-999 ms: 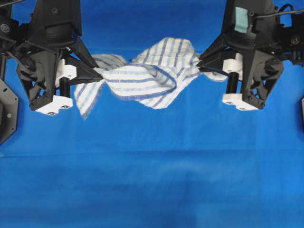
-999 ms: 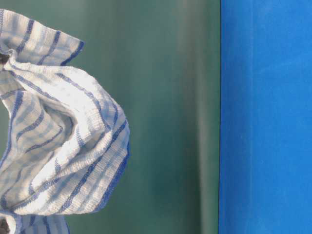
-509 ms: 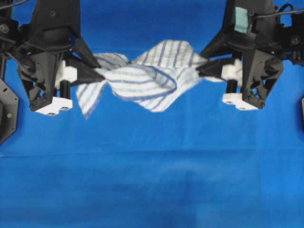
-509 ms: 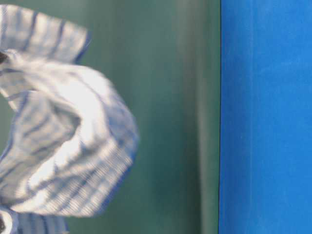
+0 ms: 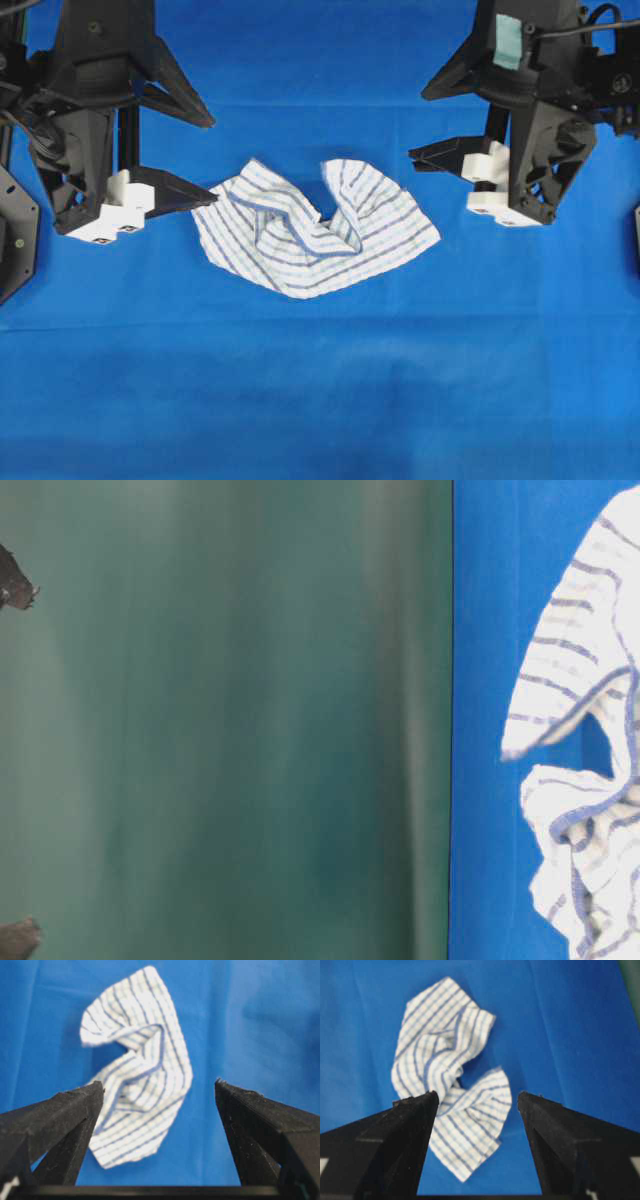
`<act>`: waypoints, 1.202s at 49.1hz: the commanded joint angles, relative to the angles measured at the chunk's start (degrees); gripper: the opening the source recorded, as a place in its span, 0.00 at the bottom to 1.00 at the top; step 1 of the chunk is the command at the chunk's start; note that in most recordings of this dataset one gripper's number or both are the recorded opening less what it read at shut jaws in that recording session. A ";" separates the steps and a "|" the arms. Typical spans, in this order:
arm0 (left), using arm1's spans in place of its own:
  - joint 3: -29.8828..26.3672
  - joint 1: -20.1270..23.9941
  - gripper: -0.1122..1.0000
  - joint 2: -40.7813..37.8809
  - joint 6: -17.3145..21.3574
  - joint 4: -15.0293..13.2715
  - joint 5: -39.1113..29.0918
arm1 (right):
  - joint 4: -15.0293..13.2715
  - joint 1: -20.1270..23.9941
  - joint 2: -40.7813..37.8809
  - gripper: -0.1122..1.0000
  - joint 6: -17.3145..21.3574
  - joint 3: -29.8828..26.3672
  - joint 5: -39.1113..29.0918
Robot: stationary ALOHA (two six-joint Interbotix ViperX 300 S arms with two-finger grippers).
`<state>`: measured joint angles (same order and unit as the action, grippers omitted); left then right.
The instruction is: Lift the towel with both arms.
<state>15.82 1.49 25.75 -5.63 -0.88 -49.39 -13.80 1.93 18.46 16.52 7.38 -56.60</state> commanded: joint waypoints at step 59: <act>24.96 -8.17 0.90 -30.76 1.05 -0.09 37.79 | -0.09 3.34 -26.37 0.70 1.41 25.93 34.80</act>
<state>41.04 -6.59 -5.19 -4.66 -1.05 -13.18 -13.71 5.19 -7.91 18.02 33.75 -22.94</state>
